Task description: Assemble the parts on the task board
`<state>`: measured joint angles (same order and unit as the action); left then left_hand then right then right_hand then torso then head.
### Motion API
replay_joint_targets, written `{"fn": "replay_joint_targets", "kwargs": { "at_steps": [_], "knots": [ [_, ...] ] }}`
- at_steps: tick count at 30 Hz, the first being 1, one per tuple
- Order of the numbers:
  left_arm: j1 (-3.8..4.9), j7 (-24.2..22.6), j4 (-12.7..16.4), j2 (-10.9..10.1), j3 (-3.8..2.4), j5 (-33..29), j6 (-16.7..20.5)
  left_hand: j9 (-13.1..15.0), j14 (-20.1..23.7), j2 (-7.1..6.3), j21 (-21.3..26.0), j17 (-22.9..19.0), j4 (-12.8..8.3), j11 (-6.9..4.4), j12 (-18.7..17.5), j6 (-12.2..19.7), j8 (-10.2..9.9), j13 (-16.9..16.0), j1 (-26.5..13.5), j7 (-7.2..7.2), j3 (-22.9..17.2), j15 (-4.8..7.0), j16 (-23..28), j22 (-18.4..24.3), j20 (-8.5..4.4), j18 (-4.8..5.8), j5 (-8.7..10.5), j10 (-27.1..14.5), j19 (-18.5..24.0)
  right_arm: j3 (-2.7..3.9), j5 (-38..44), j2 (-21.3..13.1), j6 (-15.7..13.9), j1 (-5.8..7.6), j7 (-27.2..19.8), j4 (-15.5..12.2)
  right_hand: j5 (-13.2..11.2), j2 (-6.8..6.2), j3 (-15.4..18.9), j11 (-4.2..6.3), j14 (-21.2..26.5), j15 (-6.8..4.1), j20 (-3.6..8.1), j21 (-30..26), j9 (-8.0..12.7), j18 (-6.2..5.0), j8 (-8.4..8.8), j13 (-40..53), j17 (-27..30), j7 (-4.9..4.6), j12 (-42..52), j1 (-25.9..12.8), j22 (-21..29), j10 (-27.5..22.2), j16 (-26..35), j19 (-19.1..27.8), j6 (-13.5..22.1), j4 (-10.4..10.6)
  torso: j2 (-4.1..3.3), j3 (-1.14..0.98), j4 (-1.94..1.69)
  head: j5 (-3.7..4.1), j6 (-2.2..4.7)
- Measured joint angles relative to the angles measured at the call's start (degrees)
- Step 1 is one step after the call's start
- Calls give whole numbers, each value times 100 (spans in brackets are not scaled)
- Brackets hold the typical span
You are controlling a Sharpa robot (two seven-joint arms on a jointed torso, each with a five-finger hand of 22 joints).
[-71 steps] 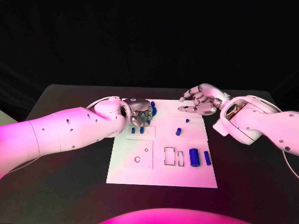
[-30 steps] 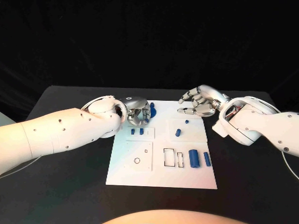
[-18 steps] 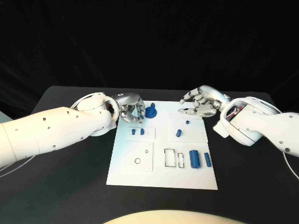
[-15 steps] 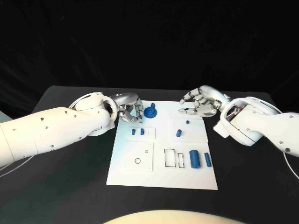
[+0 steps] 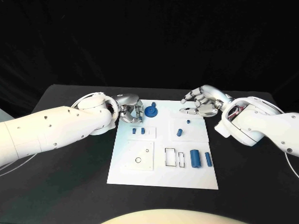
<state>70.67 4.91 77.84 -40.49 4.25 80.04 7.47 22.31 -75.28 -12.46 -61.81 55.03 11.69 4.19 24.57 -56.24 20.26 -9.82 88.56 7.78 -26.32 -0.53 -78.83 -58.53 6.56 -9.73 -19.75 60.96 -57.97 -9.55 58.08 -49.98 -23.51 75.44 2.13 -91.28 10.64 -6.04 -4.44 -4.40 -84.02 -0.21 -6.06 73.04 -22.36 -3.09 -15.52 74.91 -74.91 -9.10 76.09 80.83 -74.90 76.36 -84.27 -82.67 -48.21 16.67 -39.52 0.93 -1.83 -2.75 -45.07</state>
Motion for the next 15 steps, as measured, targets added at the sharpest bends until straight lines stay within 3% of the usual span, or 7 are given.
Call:
{"fn": "replay_joint_targets", "kwargs": {
  "at_steps": [15],
  "knots": [
    [-40,2,-102,92,41,-2,-109,5,-17,0,-23,2,-17,-8,-12,-20,-25,5,0,-21,-17,0,-10,-11,20,0,5,8,-20,0,3,4,0,0,5,-1,0,0,0,0,0,0,0,0,0,0,0,0,0,0,0,0,-4,0,0,0,0,0,2,-3,-1,16,-18]
  ]
}}
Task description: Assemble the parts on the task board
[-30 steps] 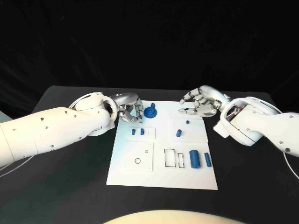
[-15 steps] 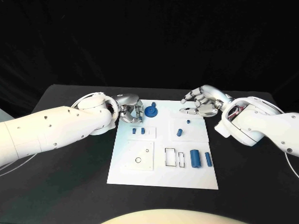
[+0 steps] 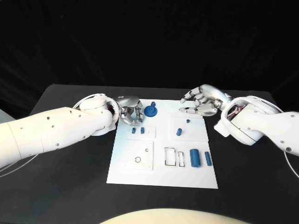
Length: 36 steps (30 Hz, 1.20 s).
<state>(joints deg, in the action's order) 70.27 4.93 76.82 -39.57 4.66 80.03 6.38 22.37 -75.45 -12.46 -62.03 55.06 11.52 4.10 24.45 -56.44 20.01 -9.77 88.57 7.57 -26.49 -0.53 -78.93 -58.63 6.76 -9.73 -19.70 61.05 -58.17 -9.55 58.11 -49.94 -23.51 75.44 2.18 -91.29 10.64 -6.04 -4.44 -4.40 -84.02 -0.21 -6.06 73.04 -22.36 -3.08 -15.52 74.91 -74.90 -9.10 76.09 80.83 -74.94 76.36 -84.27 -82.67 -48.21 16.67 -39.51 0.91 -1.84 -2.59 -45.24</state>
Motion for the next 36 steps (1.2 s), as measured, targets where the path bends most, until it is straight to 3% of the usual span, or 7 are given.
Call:
{"fn": "replay_joint_targets", "kwargs": {
  "at_steps": [36],
  "knots": [
    [-20,-7,-174,133,3,-44,-90,5,1,-1,-48,42,-32,0,-66,-19,17,3,-1,22,-32,0,-23,-61,-22,-1,6,40,-63,0,2,-6,3,0,6,-16,0,0,-16,0,0,0,0,0,7,0,0,0,-3,0,0,0,2,0,0,0,0,-16,1,-4,3,9,-24]
  ]
}}
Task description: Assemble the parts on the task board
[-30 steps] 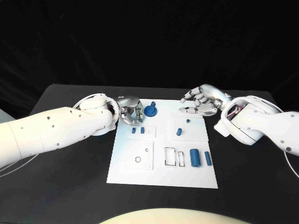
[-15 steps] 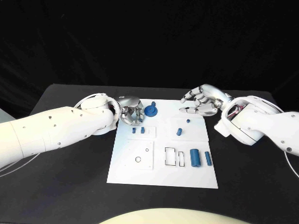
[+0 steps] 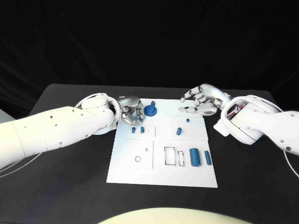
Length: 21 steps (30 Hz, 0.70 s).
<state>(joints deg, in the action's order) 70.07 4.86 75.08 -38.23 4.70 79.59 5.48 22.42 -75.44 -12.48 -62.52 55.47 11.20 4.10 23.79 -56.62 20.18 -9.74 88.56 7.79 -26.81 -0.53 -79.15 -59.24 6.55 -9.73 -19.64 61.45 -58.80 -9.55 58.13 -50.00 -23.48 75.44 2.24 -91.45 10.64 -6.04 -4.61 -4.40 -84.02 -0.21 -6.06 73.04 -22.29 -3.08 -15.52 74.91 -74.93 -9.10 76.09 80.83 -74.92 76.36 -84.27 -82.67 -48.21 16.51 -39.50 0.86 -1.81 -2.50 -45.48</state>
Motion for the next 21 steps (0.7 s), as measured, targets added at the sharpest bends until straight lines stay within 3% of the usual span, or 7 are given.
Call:
{"fn": "replay_joint_targets", "kwargs": {
  "at_steps": [14,21],
  "knots": [
    [-13,-1,37,-36,0,-25,11,5,0,0,0,-17,-15,0,-58,11,-20,4,0,10,16,0,0,0,1,0,0,0,1,0,0,-7,2,0,2,0,0,0,0,0,0,0,0,0,0,0,0,0,1,0,0,0,1,0,0,0,0,0,5,3,-7,2,7],
    [-23,-5,45,-48,7,-49,35,-11,-21,-57,0,-54,-55,42,-180,154,-196,4,-104,47,-25,-21,0,1,1,0,-1,41,2,0,0,-8,3,0,2,5,0,0,0,0,0,0,0,0,0,0,0,0,1,0,0,0,1,0,0,0,0,0,4,7,-5,-7,5]
  ]
}}
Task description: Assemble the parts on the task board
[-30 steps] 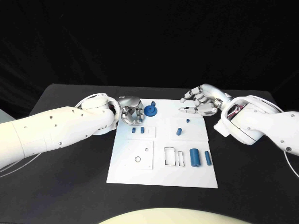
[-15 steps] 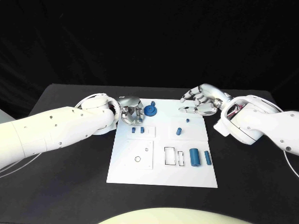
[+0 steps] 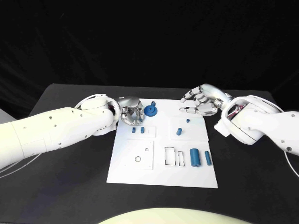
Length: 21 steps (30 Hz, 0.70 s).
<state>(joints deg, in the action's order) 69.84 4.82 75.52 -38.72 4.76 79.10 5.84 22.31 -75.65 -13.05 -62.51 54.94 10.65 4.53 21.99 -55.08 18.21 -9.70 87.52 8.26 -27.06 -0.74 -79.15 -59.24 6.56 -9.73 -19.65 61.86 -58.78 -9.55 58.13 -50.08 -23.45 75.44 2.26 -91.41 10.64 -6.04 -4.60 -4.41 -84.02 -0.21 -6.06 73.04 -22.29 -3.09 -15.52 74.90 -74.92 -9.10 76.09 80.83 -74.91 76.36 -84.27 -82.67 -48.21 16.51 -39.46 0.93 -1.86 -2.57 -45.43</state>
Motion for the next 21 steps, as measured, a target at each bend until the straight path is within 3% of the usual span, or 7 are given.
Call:
{"fn": "replay_joint_targets", "kwargs": {
  "at_steps": [21],
  "knots": [
    [-35,15,-7,-14,22,-68,0,-170,31,-182,27,-150,-38,-1,-253,596,-489,-39,-182,46,-39,-31,0,21,21,0,0,42,23,0,0,-1,0,0,0,5,0,0,0,0,0,0,0,0,6,0,-22,0,1,0,0,0,1,0,0,0,0,0,-1,-7,5,-13,12]
  ]
}}
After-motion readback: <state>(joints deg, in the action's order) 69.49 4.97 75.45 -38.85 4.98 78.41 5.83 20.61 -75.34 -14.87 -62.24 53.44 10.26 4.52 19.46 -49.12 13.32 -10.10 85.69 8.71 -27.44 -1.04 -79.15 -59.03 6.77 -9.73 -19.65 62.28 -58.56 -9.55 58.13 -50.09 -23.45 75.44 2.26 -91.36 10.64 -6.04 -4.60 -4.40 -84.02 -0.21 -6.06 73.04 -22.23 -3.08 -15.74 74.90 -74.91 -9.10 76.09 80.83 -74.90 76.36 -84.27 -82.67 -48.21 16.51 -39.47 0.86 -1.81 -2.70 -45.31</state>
